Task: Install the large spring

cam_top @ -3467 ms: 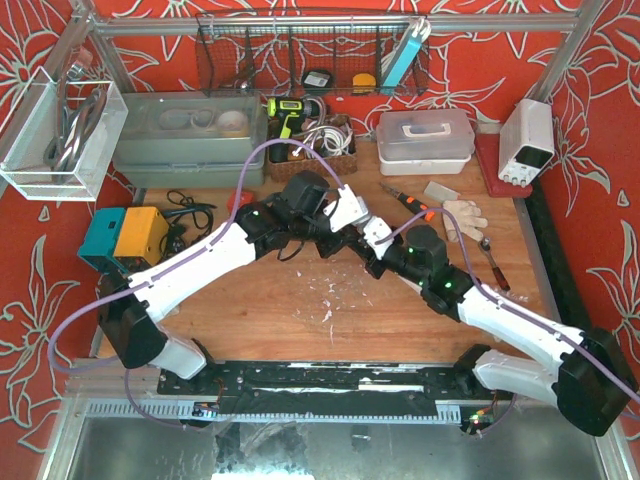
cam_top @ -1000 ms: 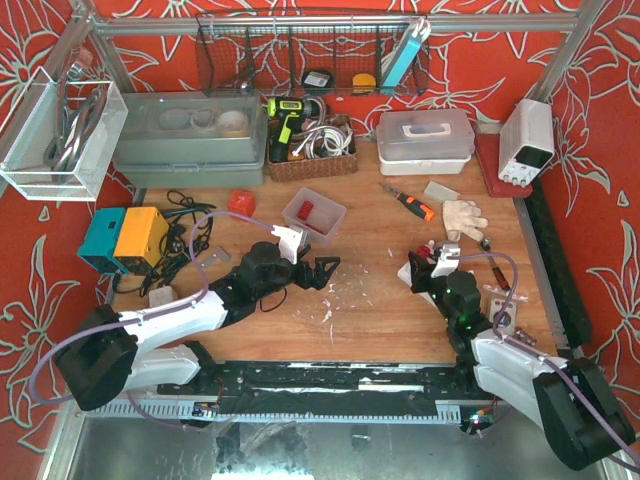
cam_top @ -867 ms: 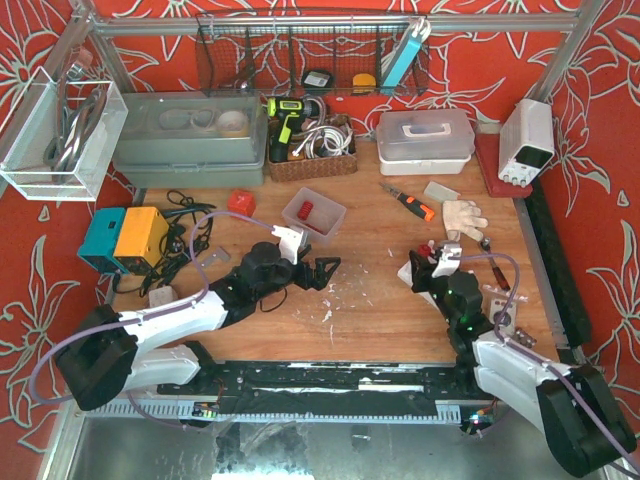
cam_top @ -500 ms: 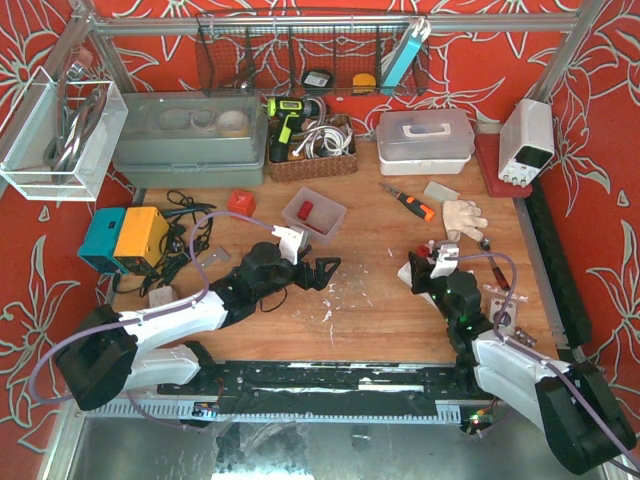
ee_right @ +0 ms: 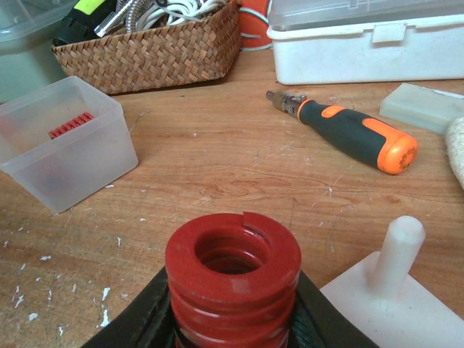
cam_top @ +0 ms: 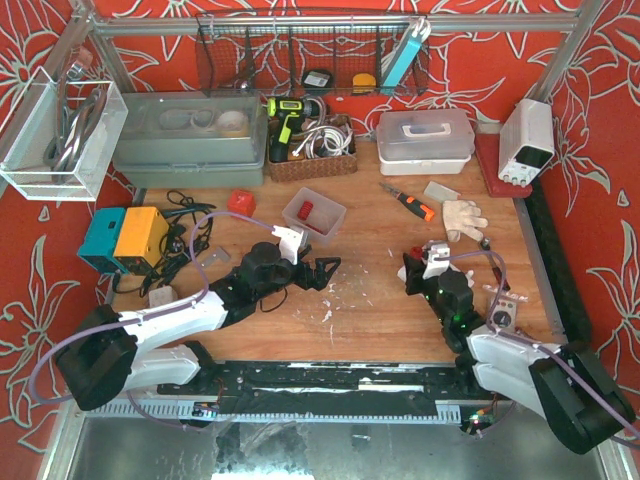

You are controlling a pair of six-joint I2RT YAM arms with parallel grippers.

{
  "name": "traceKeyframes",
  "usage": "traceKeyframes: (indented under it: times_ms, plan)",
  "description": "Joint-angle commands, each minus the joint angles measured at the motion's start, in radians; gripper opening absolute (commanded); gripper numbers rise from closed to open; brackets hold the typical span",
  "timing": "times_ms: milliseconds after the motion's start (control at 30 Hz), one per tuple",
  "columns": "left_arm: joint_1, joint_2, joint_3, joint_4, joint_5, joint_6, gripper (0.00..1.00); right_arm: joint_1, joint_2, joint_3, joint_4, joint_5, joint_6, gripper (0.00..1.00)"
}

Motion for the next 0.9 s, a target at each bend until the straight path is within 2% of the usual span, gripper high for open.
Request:
traceKeyframes:
  times_ms: [0,233,667,867]
  plan:
    - [-0.008,-0.022,-0.003,0.018,0.0,0.003,1.0,0.019,0.036,0.027,0.061,0.049,-0.023,0.0]
    - [-0.009,-0.025,-0.003,0.017,0.0,0.001,1.0,0.031,0.066,0.016,0.062,0.15,-0.021,0.0]
    - [-0.009,-0.028,-0.003,0.012,-0.008,0.006,1.0,0.049,0.143,0.028,0.121,0.11,-0.022,0.0]
    - [-0.009,-0.031,-0.002,0.01,-0.011,0.006,1.0,0.062,0.085,0.034,0.041,0.142,-0.035,0.0]
